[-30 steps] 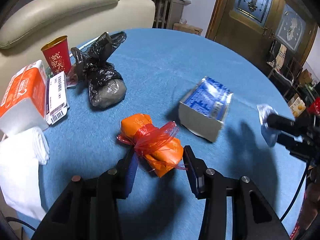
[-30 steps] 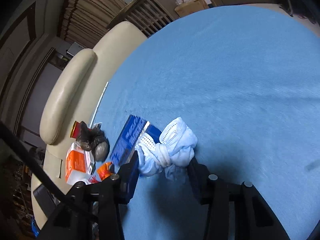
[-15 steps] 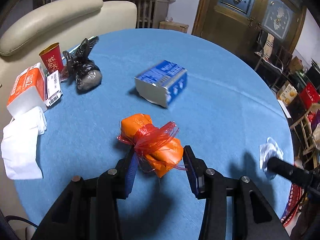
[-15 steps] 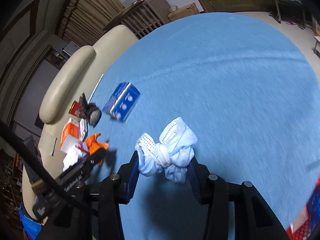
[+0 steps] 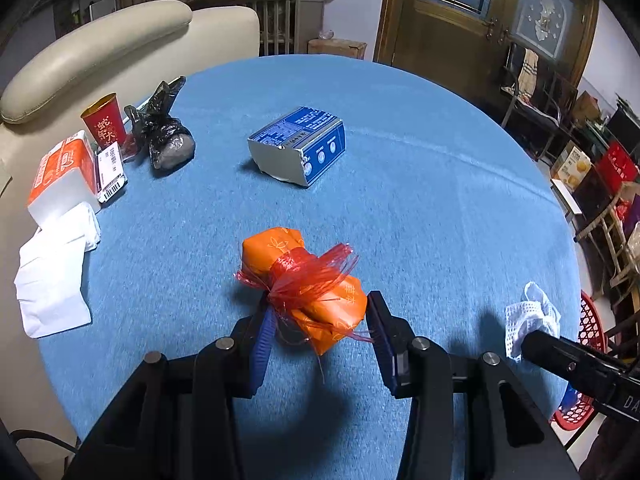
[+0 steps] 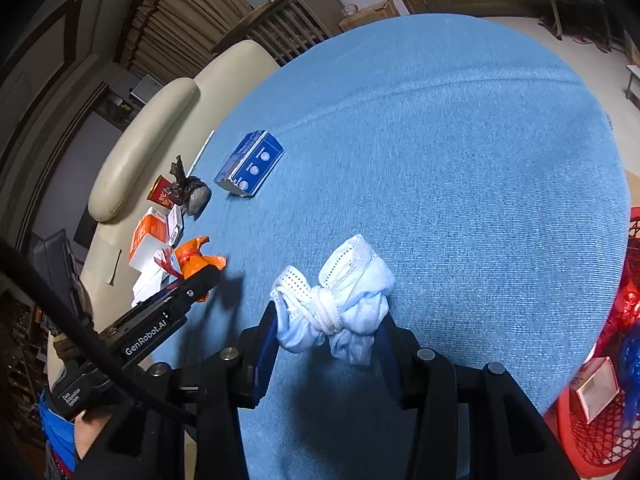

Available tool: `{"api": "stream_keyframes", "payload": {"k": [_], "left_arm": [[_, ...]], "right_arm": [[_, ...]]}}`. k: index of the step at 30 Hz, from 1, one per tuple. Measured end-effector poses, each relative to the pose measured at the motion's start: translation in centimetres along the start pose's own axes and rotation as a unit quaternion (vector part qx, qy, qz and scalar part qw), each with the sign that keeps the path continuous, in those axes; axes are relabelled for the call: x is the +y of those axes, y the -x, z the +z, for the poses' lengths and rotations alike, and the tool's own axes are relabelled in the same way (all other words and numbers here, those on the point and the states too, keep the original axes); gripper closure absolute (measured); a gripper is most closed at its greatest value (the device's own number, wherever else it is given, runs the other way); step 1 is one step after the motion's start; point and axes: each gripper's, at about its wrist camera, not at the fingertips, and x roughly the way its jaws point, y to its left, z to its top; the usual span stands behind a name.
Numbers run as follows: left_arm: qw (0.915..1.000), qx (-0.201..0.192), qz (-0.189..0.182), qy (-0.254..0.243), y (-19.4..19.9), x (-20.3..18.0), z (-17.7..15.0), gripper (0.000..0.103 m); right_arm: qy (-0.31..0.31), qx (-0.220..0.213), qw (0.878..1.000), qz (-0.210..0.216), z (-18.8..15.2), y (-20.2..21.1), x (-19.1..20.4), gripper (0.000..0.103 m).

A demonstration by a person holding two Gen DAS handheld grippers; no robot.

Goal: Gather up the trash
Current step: 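Carry the orange bag and white mask over the red wastebasket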

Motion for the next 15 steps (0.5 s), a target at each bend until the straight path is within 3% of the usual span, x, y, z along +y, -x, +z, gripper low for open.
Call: {"api": "stream_keyframes", "payload": {"k": [15], "left_arm": [[0.9998, -0.001, -0.008, -0.017, 1.2, -1.0, -1.0, 0.056]], "right_arm": [[0.003, -0.007, 1.000, -0.026, -0.3, 0.4, -0.4, 0.055]]}}
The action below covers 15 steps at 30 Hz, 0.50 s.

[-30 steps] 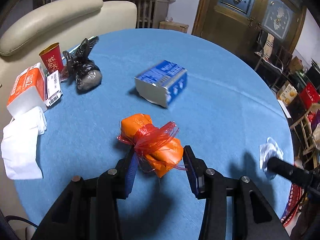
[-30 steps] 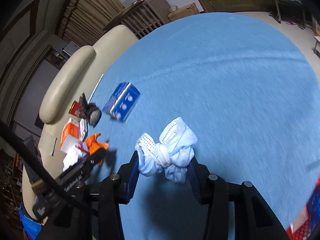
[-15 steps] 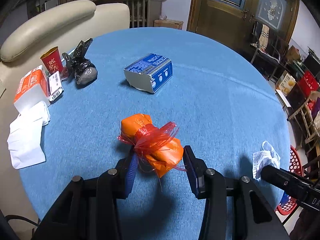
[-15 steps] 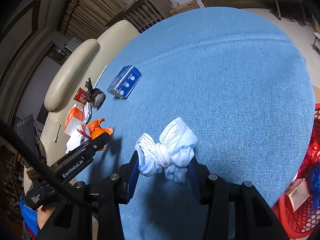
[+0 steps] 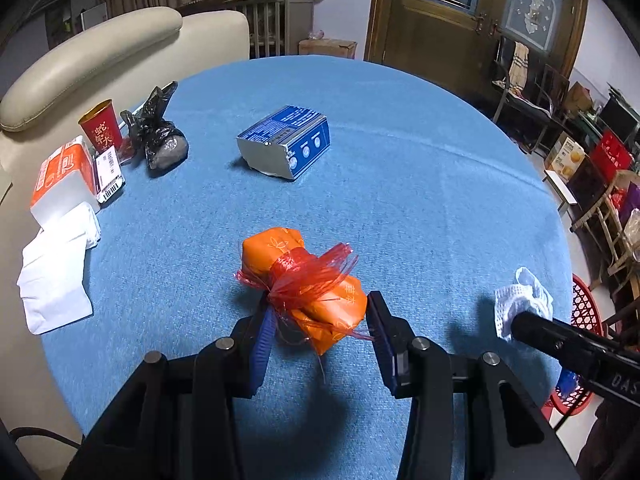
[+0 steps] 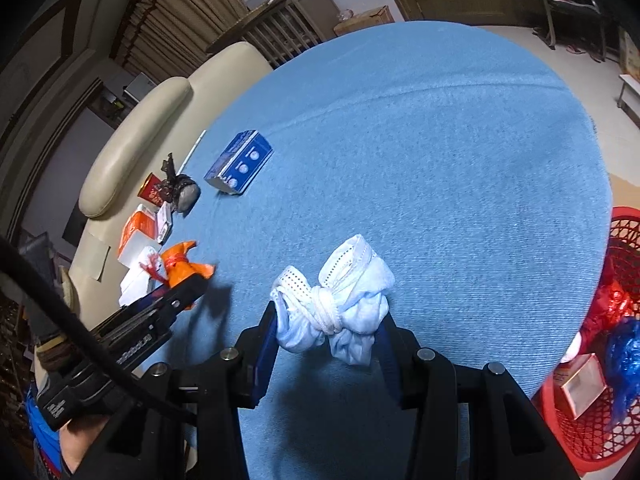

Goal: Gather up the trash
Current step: 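Carry the orange bag and white mask over the red wastebasket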

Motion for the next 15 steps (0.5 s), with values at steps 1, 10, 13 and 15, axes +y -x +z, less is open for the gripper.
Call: {"api": "stream_keyframes", "payload": {"k": [1, 10, 13, 15], "left_arm": [[1.0000, -0.001, 0.000, -0.002, 0.1, -0.1, -0.1, 0.056], [0.9998, -0.006, -0.010, -0.018, 1.0, -1.5, -0.3, 0.056], [0.9996, -0.007, -0.012, -0.024, 1.2, -2.0, -0.3, 0.056], [0.9995, -0.007, -0.015, -0.027, 1.3, -2.3, -0.3, 0.056]], "right_arm": [[-0.001, -0.001, 1.000, -0.002, 0.0, 0.0, -0.1, 0.055], [-0.010, -0.007, 1.000, -0.011, -0.1, 0.6, -0.8, 0.055], [-0.013, -0.010, 1.000, -0.012, -0.1, 0.8, -1.1, 0.055], [-0.015, -0.012, 1.000, -0.014, -0.2, 1.0, -1.3, 0.055]]}}
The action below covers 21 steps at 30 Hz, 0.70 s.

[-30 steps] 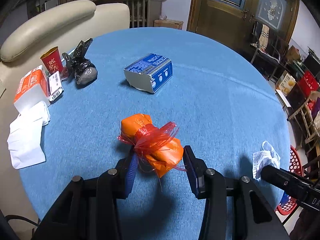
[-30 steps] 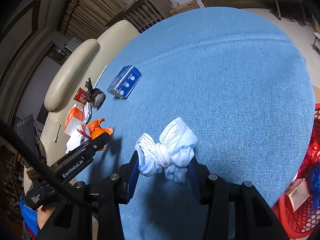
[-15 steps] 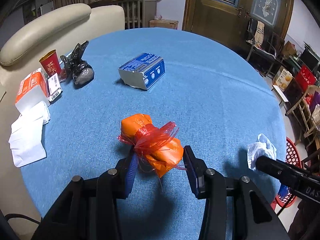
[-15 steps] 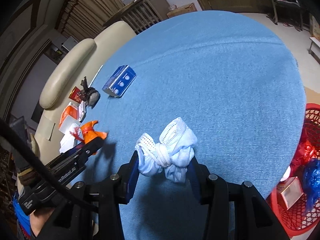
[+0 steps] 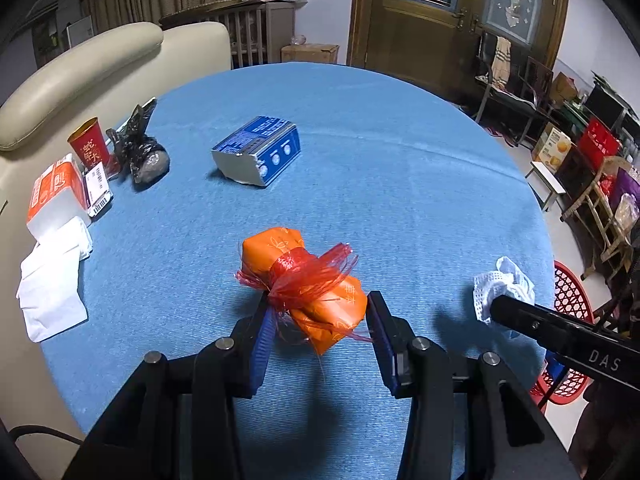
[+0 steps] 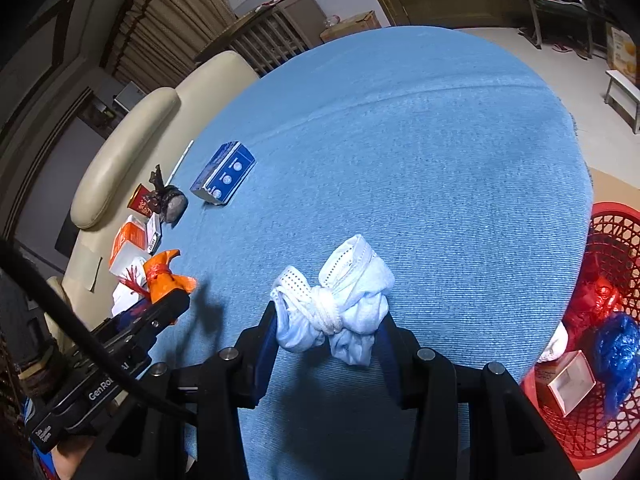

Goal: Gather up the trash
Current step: 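Carry the orange bag and white mask over the red wastebasket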

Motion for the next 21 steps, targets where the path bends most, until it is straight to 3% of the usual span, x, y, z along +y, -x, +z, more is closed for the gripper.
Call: {"api": "stream_keyframes", "payload": {"k": [21], "left_arm": [[0.9987, 0.012, -0.027, -0.041, 0.0, -4.8, 0.2, 0.056]], "right_arm": [[-0.056, -0.044, 0.997, -0.022, 0.1, 3.6, -5.3, 0.055]]}}
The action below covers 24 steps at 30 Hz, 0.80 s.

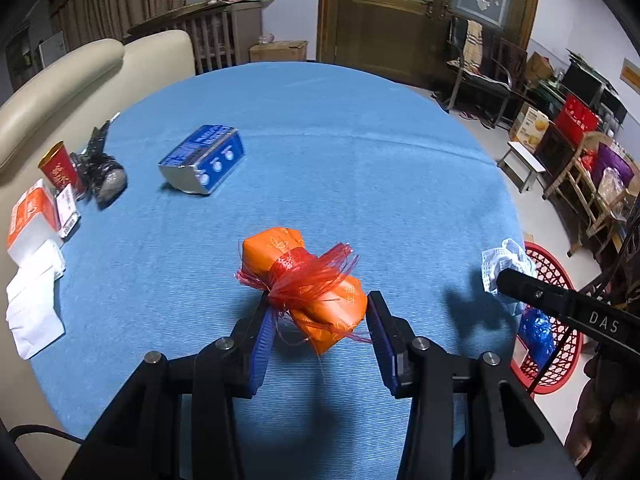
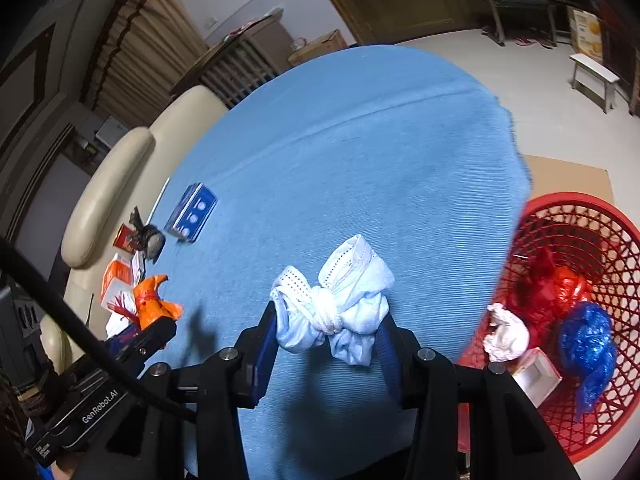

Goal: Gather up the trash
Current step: 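Carry the orange bag and white mask over the red wastebasket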

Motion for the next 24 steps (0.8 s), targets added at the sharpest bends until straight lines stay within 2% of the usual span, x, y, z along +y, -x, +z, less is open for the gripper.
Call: {"api": "stream_keyframes", "payload": {"k": [11, 24], "left_arm": [[0.9995, 0.005, -0.017, -0.027, -0.1, -2.9, 0.1, 0.056], [0.9974, 0.000, -0.041, -0.060, 0.2, -5.8, 0.4, 0.056]], "right_arm": [[-0.035, -0.025, 0.999, -0.026, 0.1, 2.9, -4.3, 0.055], [-0.080, -0.057, 0.990, -0.100, 0.4, 6.8, -11.3, 0.055]]}}
